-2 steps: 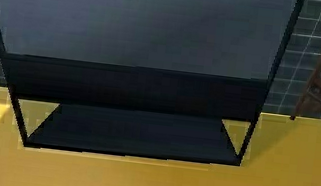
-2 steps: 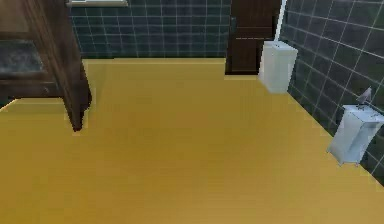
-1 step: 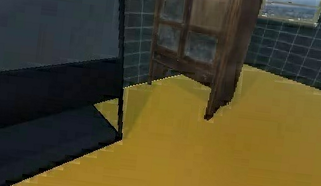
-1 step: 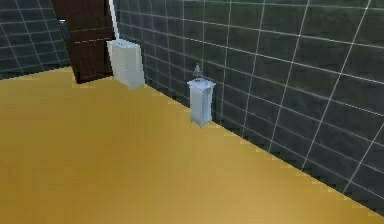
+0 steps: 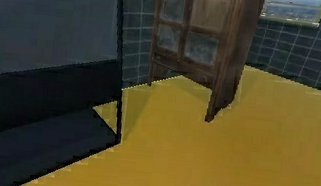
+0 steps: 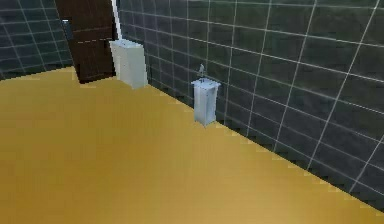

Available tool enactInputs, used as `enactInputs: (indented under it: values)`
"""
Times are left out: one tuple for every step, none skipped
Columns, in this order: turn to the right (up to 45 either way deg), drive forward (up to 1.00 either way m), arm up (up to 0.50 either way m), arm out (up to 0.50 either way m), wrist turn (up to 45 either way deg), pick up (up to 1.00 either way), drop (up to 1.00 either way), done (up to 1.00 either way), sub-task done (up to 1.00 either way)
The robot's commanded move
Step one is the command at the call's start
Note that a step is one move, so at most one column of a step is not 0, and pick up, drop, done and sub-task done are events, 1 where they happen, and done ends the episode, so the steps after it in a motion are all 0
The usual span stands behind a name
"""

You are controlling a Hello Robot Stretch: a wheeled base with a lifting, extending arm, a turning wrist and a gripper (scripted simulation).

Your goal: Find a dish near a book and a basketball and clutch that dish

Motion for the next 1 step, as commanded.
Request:
enactInputs:
  values:
    - [-45.0, 0.00, 0.00, 0.00, 0.0, 0.00, 0.00, 0.00, 0.00]
